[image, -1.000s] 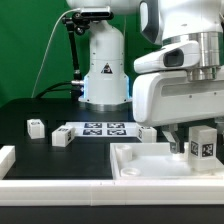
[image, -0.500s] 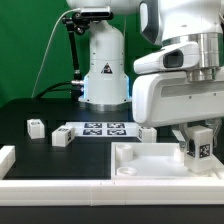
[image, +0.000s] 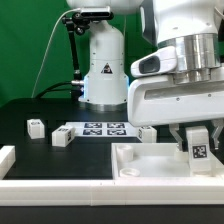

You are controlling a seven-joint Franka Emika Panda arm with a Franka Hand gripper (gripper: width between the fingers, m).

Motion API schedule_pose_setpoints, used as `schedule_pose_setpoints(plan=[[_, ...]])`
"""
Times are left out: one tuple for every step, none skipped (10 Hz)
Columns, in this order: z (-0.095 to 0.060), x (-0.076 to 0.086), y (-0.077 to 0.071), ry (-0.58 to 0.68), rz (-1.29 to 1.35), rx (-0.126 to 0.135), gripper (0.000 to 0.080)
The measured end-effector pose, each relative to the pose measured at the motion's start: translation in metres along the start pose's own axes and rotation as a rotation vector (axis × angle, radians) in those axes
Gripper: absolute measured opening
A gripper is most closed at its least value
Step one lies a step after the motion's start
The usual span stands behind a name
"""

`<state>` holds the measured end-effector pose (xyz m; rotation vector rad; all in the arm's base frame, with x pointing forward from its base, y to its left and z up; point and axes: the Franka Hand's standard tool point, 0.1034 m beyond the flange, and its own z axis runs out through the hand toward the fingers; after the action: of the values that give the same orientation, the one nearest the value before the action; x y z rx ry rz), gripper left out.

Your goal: Assemble one leg

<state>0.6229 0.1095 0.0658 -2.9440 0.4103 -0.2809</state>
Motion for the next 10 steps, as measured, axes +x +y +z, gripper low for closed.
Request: schedule_pose_setpoints(plan=[[0.0006,-0.0004,-0.0006,0.004,0.085,0.005,0.0287],[0.0013,-0.002,-0.0021,0.011,0.256,0.016,0.0287],[0.0017,-0.0029,-0.0011,0.017,0.413,0.025,0.0287],[0.0018,-0.003,-0.0004,0.015,0.519,0.03,0.0287],[0.0019,-0.0043,-0.0005,0.008,0.691,0.041,0.0287],[0.002,-0.0059,-0.0011,-0.003,0.837,0.043,0.0287],[0.002,-0.0068,-0.0019,-0.015,0.971,0.04,0.0287],[0.0021,-0.0072,-0.0023,-0.017,0.991,0.043,0.0287],[0.0027,-0.0077,-0.0024,-0.018,0.991,0.043,0.0287],[0.0029,-0.0078,-0.0023,-0.017,0.968,0.042,0.0454]])
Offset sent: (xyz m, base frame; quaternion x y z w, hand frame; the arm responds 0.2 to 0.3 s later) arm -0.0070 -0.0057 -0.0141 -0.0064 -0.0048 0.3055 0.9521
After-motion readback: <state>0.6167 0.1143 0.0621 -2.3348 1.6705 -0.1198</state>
